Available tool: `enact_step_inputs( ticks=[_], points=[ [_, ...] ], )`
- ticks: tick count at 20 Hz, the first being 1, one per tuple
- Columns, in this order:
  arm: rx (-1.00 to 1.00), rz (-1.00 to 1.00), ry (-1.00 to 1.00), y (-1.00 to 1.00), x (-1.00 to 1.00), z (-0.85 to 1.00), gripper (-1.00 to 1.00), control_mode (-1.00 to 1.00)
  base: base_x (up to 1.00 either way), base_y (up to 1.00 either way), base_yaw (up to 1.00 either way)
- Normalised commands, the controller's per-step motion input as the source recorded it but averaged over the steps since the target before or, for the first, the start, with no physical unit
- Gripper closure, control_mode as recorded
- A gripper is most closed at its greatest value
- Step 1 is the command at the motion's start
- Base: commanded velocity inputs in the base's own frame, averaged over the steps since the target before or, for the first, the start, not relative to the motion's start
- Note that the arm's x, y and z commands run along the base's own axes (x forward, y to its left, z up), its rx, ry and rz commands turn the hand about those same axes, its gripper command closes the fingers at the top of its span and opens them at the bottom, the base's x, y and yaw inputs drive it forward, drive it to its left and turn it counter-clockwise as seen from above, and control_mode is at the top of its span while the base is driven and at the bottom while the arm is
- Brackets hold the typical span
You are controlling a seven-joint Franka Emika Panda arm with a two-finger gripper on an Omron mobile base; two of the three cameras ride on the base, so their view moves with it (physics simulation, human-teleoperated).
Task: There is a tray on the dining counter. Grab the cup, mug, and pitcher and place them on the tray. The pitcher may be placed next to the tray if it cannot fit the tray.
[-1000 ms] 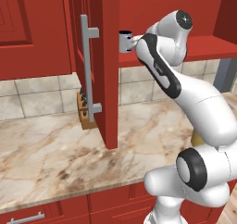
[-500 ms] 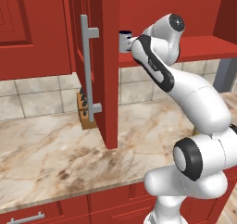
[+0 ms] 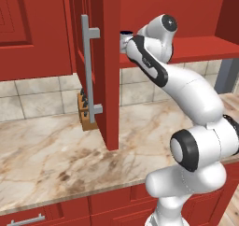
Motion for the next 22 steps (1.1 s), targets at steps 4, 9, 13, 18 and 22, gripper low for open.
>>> enact_step_inputs(
  ticks=[4,9,13,18,22],
  points=[
    [0.00,0.00,0.00,0.03,0.26,0.00,-1.00,-1.00,0.00,0.00,0.00],
    [0.00,0.00,0.00,0.00,0.17,0.00,-1.00,-1.00,0.00,0.00,0.00],
    [0.00,0.00,0.00,0.00,0.16,0.00,-1.00,-1.00,0.00,0.00,0.00],
    [0.00,0.00,0.00,0.00,0.05,0.00,-1.00,-1.00,0.00,0.00,0.00],
    [0.00,0.00,0.00,0.00,0.05,0.00,-1.00,-1.00,0.00,0.00,0.00]
  ],
)
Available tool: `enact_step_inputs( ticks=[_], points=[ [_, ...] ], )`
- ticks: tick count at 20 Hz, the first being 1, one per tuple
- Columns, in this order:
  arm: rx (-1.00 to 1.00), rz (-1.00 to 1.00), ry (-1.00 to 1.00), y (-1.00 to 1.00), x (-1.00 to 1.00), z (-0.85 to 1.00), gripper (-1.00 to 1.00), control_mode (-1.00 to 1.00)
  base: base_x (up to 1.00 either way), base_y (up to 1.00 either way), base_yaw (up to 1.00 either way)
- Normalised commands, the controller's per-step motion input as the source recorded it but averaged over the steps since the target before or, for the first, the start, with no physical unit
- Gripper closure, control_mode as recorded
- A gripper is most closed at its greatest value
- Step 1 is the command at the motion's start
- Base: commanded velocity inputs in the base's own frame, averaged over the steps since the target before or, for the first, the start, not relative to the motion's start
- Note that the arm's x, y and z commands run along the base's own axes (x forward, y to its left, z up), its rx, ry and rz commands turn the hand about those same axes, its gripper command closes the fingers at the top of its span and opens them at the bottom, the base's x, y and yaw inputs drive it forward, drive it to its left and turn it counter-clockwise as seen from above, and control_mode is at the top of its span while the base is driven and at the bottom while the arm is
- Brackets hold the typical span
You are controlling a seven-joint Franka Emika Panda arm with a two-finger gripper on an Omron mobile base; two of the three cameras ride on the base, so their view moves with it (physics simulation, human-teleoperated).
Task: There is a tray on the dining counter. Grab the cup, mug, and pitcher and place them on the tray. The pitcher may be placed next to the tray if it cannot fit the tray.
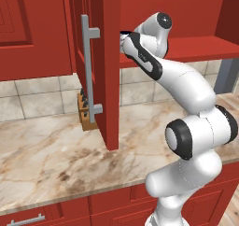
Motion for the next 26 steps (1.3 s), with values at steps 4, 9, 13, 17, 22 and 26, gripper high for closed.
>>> enact_step_inputs(
  ticks=[4,9,13,17,22,26],
  points=[
    [0.00,0.00,0.00,0.00,0.05,0.00,-1.00,-1.00,0.00,0.00,0.00],
    [0.00,0.00,0.00,0.00,0.00,0.00,-1.00,-1.00,0.00,0.00,0.00],
    [0.00,0.00,0.00,0.00,0.00,0.00,-1.00,-1.00,0.00,0.00,0.00],
    [0.00,0.00,0.00,0.00,0.00,0.00,-1.00,-1.00,0.00,0.00,0.00],
    [0.00,0.00,0.00,0.00,0.00,0.00,1.00,-1.00,0.00,0.00,0.00],
    [0.00,0.00,0.00,0.00,0.00,0.00,1.00,-1.00,0.00,0.00,0.00]
  ],
)
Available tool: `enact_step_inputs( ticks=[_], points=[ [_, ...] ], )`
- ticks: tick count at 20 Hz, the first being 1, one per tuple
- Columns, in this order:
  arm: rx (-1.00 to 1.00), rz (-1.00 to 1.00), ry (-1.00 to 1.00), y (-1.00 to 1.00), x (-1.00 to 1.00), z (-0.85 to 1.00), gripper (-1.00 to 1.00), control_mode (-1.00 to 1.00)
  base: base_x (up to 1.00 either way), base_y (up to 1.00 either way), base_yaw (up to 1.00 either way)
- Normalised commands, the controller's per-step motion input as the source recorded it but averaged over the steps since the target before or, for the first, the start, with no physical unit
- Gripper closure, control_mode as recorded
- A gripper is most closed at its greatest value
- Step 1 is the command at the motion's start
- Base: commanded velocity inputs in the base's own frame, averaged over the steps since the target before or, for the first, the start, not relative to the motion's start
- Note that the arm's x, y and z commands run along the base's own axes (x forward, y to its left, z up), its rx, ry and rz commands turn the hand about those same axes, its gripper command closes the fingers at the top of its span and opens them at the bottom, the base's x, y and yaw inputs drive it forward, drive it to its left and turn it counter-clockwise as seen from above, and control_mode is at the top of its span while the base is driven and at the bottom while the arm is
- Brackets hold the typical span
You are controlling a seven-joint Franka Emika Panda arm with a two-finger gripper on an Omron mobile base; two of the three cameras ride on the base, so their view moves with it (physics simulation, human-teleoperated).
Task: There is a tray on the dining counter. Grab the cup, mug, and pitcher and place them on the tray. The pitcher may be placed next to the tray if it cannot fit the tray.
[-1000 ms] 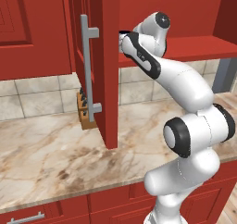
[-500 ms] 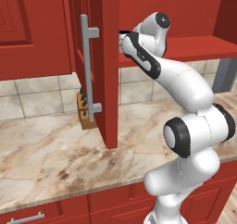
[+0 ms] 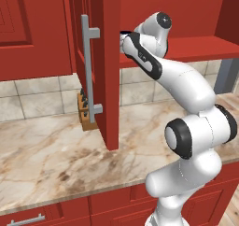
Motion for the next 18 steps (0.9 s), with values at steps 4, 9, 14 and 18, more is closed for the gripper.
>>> enact_step_inputs(
  ticks=[4,9,14,18],
  points=[
    [0.00,0.00,0.00,0.00,0.00,0.00,1.00,-1.00,0.00,0.00,0.00],
    [0.00,0.00,0.00,0.00,0.00,0.00,1.00,-1.00,0.00,0.00,0.00],
    [0.00,0.00,0.00,0.00,0.00,0.00,1.00,-1.00,0.00,0.00,0.00],
    [0.00,0.00,0.00,0.00,0.00,0.00,1.00,-1.00,0.00,0.00,0.00]
  ],
)
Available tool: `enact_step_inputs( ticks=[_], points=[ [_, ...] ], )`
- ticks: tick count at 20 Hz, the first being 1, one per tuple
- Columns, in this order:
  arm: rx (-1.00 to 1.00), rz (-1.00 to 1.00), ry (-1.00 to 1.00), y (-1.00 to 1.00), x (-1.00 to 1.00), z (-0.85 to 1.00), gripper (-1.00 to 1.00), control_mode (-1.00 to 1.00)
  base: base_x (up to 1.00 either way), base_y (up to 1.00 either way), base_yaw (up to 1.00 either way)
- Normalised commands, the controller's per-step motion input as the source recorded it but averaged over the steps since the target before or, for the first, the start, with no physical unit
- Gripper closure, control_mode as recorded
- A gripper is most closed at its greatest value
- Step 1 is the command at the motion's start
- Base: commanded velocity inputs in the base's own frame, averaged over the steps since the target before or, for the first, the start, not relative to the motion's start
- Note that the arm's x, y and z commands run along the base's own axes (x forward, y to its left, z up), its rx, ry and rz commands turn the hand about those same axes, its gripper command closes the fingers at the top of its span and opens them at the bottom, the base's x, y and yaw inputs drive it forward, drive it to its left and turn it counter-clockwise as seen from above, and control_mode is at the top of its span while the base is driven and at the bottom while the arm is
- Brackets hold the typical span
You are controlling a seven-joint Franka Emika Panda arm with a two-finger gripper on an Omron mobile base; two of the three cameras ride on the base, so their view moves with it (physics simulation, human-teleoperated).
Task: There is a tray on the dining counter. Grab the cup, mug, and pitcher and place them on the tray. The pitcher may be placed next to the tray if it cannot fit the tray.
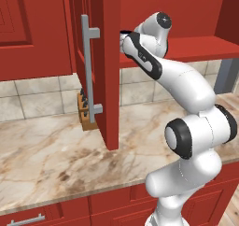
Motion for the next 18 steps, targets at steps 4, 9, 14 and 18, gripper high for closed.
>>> enact_step_inputs(
  ticks=[4,9,14,18],
  points=[
    [0.00,0.00,0.00,-0.01,-0.09,0.05,1.00,-1.00,0.00,0.00,0.00],
    [0.00,0.00,-0.01,-0.17,-0.45,0.03,1.00,-1.00,0.00,0.00,0.00],
    [0.00,0.00,-0.03,-0.29,-0.66,0.03,1.00,-1.00,0.00,0.00,0.00],
    [0.00,0.00,-0.03,-0.38,-0.72,0.10,1.00,-1.00,0.00,0.00,0.00]
  ],
)
